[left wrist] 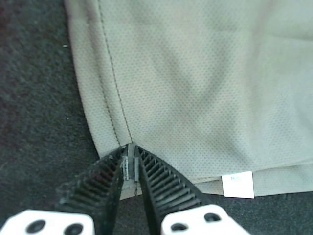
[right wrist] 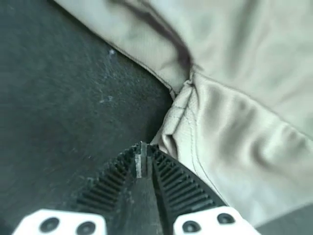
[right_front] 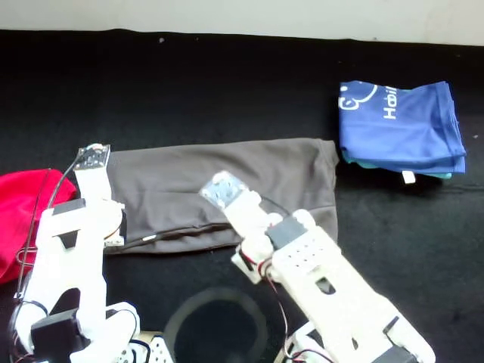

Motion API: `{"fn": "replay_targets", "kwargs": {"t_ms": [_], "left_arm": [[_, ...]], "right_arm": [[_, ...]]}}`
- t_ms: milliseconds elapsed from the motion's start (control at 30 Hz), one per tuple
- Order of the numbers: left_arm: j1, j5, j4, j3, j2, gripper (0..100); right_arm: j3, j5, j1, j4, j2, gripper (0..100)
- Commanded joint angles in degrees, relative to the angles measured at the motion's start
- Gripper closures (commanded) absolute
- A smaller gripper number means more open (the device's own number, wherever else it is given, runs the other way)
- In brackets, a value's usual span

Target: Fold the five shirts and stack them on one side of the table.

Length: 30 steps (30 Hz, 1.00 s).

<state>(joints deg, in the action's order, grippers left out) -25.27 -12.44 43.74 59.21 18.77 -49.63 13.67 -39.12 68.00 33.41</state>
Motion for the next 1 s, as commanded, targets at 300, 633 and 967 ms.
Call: {"fn": "replay_targets", "kwargs": {"t_ms": [300,633,967], "left_arm": [[-1.54,-0.62,0.00,0.31,0.13,99],[-1.54,-0.62,0.00,0.31,0.13,99],[-1.19,-0.44,5.19,-4.35,1.63,99]], "right_arm": [[-2.33,5.63,8.84,-5.58,-0.04,99.1],[-10.42,15.30,27.12,-9.71,0.75,99.1],[-17.54,22.68,35.91,-16.92,0.04,99.1]]}}
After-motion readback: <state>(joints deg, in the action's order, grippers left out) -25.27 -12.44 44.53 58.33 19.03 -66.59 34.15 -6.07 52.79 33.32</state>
